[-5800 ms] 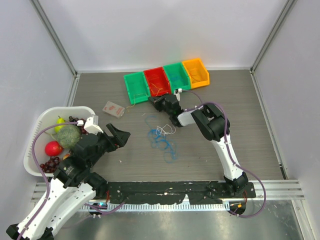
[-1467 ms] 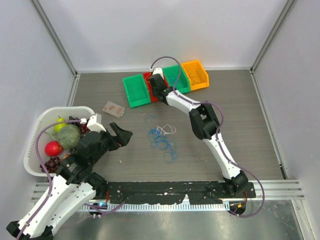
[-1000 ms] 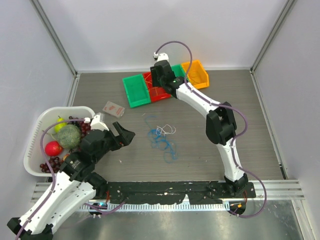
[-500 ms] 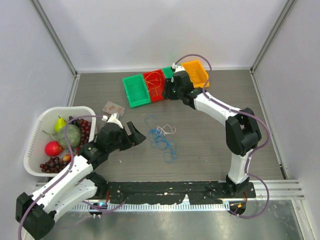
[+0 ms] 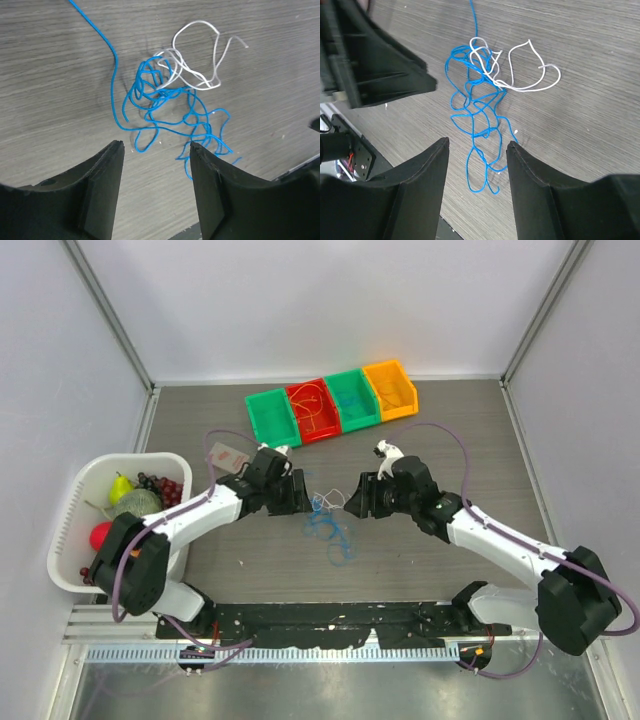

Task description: Untangle the cables

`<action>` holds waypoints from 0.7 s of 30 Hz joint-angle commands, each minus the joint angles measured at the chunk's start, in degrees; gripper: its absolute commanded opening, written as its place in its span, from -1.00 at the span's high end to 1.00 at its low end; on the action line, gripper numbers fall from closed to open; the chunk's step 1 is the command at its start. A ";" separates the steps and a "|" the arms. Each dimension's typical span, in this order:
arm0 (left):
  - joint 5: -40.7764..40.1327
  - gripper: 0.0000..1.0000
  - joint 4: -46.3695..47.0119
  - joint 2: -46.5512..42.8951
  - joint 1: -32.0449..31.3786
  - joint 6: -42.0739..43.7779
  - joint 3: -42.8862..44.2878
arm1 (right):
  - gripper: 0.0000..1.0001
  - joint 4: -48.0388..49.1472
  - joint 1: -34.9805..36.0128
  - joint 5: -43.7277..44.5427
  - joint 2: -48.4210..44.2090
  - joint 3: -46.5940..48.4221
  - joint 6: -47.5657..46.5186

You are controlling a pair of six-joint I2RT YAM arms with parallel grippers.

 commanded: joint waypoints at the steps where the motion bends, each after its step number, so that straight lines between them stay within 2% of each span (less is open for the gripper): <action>1: 2.03 -0.17 3.78 3.01 0.07 3.50 -0.18 | -0.11 5.23 -0.24 -4.51 -0.88 0.56 -4.27; 6: 1.33 -0.25 9.07 3.09 0.16 0.24 -5.55 | -0.03 14.87 0.02 -8.11 10.53 5.23 -4.19; 10: 0.88 -0.24 9.60 7.39 0.16 -0.20 -4.67 | 0.03 14.64 2.04 -6.89 18.89 12.07 -7.35; 13: -0.34 0.02 9.69 9.59 0.07 -0.82 -4.32 | 0.06 12.80 2.92 -5.59 24.16 15.25 -10.15; 17: -1.75 0.07 10.83 6.10 0.07 -1.52 -7.30 | 0.07 9.99 3.98 -1.97 27.86 17.62 -13.33; 21: -2.28 0.00 10.39 -0.23 0.07 -1.87 -11.26 | 0.14 9.54 4.41 -2.49 30.59 19.21 -13.95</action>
